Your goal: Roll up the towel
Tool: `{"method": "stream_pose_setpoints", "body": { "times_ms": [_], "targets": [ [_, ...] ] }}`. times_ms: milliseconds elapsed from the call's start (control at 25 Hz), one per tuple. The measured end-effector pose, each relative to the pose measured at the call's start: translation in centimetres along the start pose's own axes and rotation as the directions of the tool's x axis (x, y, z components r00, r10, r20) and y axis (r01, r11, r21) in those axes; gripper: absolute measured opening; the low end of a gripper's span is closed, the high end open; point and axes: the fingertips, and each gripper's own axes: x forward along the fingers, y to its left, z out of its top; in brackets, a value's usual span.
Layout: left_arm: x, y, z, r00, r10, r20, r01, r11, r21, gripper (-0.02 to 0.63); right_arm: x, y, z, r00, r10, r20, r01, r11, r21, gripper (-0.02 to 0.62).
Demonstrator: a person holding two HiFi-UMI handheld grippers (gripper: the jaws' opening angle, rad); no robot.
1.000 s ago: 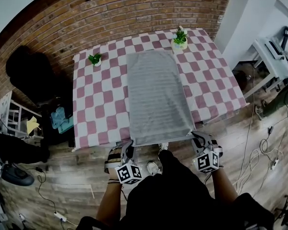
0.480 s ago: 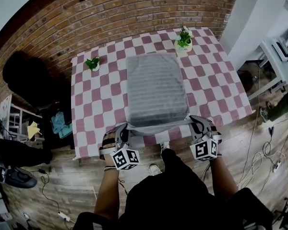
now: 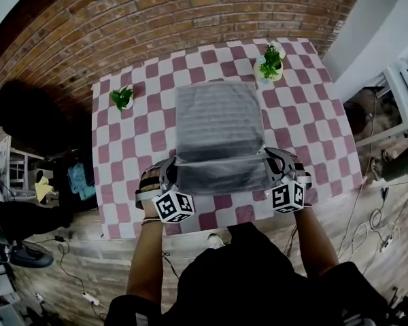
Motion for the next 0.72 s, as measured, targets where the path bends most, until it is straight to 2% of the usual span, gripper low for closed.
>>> {"method": "stream_pose_setpoints", "body": {
  "times_ms": [440, 720],
  "targets": [
    [11.9, 4.9, 0.2, 0.995, -0.066, -0.077, 0.068, 0.997, 0.027, 0.02, 11.7, -4.0, -3.0, 0.995, 0.087, -0.055, -0.089, 0.996, -0.031, 0.014],
    [17.9, 8.2, 0.4, 0.991, -0.061, -0.115, 0.063, 0.998, 0.016, 0.02, 17.7, -7.2, -3.5, 0.995, 0.037, -0.095, -0.043, 0.997, -0.058, 0.014]
  ]
}}
